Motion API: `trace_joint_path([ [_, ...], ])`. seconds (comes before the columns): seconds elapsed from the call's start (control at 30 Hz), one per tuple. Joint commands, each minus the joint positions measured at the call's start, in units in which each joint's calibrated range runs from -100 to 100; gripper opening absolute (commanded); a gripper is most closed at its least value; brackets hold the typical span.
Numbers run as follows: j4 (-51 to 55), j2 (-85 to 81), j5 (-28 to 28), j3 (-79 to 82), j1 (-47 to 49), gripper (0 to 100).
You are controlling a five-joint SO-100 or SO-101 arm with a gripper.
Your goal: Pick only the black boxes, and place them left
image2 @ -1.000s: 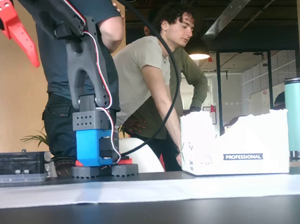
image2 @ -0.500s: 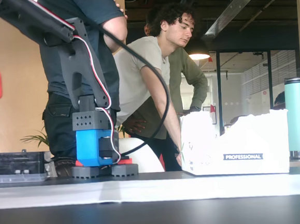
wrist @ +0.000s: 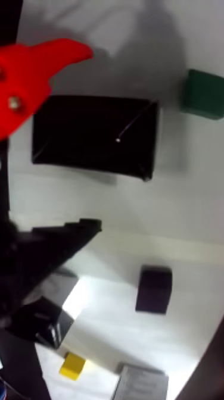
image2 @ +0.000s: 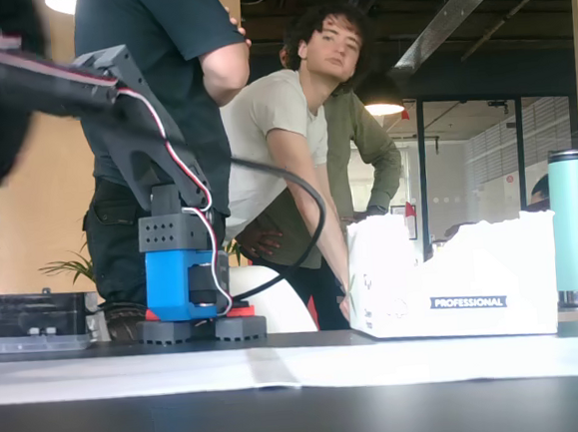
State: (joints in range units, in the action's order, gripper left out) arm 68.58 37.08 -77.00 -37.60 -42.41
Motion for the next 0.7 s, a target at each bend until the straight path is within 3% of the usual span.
trace_joint_path([
  [0.0,-1.41,2.31,5.21,-3.98,4.25,50],
  [0.07,-1.09,3.58,7.42,-3.89,6.68,42],
  [0.2,-0.7,3.42,8.63,2.94,9.62,10],
  [0.43,8.6,-18.55,8.94,25.72,13.95,10],
  [0.67,9.4,-47.63,20.79,52.49,30.67,10],
])
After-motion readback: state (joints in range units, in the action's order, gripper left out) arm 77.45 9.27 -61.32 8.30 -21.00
